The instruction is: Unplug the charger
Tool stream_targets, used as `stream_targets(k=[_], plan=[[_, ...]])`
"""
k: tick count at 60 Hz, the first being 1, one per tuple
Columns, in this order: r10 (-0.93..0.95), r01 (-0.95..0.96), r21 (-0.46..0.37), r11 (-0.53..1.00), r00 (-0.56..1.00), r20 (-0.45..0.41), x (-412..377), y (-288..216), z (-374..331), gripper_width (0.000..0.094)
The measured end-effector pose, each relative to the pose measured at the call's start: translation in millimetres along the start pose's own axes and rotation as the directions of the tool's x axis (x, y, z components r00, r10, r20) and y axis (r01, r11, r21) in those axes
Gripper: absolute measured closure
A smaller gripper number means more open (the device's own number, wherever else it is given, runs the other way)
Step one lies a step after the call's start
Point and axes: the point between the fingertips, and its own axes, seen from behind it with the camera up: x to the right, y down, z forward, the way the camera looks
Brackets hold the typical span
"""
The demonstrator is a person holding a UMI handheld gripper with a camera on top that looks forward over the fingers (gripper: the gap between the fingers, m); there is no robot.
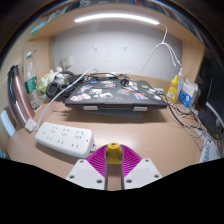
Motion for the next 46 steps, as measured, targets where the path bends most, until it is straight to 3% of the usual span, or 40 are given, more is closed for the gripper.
stream_targets(k=[15,23,26,27,28,32,46], plan=[[0.021,-0.021,-0.016,1.0,0.999,0.034,-8,-10,28,0.0598],[0.07,-0.072,0.04,0.997,0.997,0.042,-8,-21,28,0.0323],[0.054,-0.056,0.073,0.996,0.998,0.022,-2,-26,22,0.0073],[0.05,-0.051,0.085,0.995,0.999,0.015,0,-28,18,0.007],[0.048,-0.048,0.097,0.994,0.999,0.008,2,-29,14,0.0003],[0.047,-0.049,0.146,0.988,0.999,0.021,1,-33,-6,0.006],[0.084,-0.11,0.27,0.957,0.991,0.106,-14,-20,-95,0.0059]])
